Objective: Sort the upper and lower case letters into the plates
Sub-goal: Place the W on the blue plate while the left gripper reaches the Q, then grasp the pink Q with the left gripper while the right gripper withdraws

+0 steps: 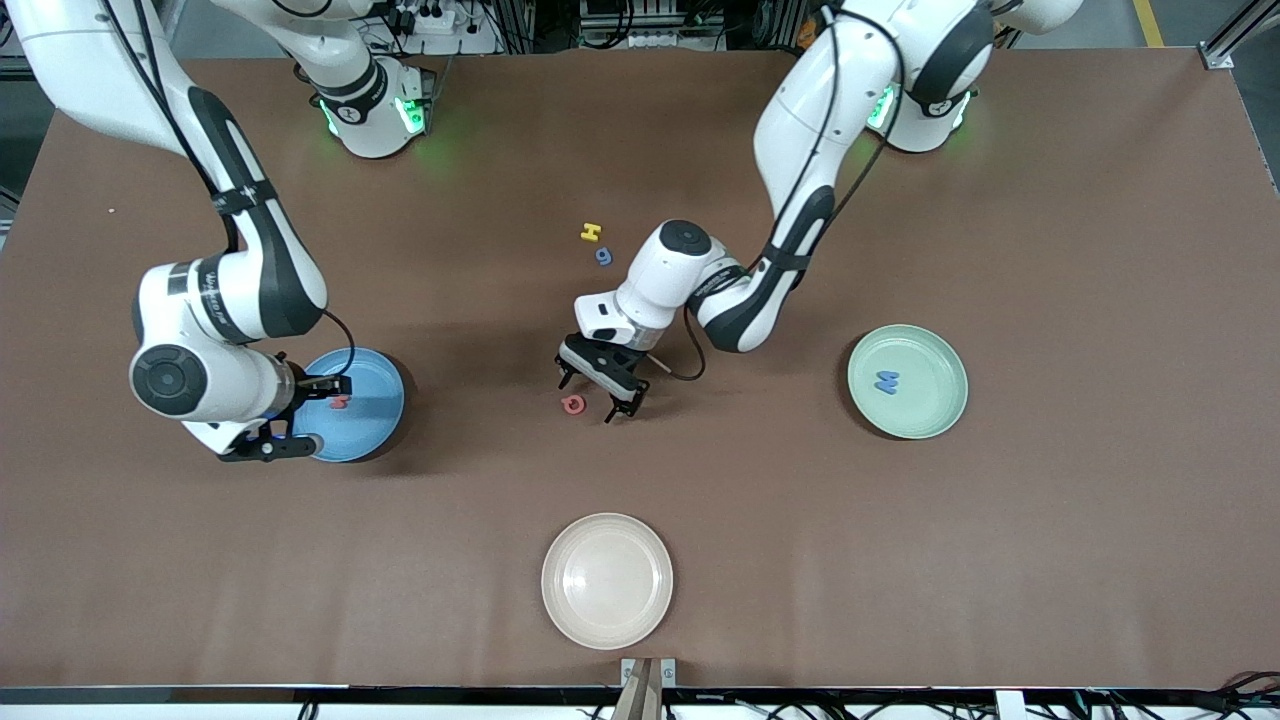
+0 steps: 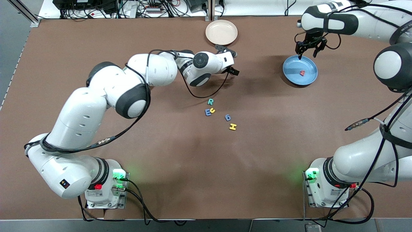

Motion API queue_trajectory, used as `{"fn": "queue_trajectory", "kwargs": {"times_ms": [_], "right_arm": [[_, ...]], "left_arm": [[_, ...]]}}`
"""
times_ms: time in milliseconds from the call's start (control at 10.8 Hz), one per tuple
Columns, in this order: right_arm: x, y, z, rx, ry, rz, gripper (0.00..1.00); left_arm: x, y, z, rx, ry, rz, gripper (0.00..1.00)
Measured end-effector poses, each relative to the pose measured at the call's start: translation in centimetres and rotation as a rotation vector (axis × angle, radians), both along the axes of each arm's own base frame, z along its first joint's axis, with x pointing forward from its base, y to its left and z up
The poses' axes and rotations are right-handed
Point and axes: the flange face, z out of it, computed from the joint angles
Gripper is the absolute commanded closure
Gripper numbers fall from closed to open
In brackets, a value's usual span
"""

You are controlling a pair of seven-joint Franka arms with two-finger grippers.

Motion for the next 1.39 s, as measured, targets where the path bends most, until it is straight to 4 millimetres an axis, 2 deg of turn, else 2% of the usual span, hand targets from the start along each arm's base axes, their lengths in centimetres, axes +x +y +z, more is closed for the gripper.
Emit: {"fn": "queue_trajectory", "kwargs": {"times_ms": [186, 372, 558, 651, 837, 1116, 1209, 1395], "right_arm": [[0.1, -1.9, 4.7, -0.017, -0.070, -0.029, 0.00], [-0.7, -3.1, 9.9, -0.031, -0.115, -0.052, 0.00], [-1.9, -2.8, 13.8, -0.040, -0.136, -0.052, 0.00], [-2.4, -2.2, 15.0, -0.033, -0.141, -0.049, 0.00], [-3.1, 0.0, 15.9, 0.001, -0.130, -0.036, 0.00], [-3.5, 2.7, 15.8, 0.015, -0.126, 0.009, 0.00], [-3.6, 2.9, 16.1, 0.016, -0.131, 0.012, 0.00], [-3.7, 2.7, 17.2, 0.014, -0.150, 0.007, 0.00]], "left_arm": [[-0.6, -1.1, -0.1, 0.016, -0.033, -0.043, 0.00], [-1.0, -1.6, -0.4, 0.028, -0.049, -0.074, 0.00], [-0.6, -1.4, -1.2, 0.057, -0.078, -0.118, 0.00], [-0.2, -1.1, -1.6, 0.072, -0.092, -0.136, 0.00], [0.6, -0.4, -2.0, 0.087, -0.107, -0.146, 0.00], [0.5, -0.7, -2.3, 0.084, -0.110, -0.151, 0.00], [0.4, -0.9, -2.3, 0.083, -0.111, -0.153, 0.10], [0.4, -1.2, -2.1, 0.078, -0.116, -0.156, 0.14]]}}
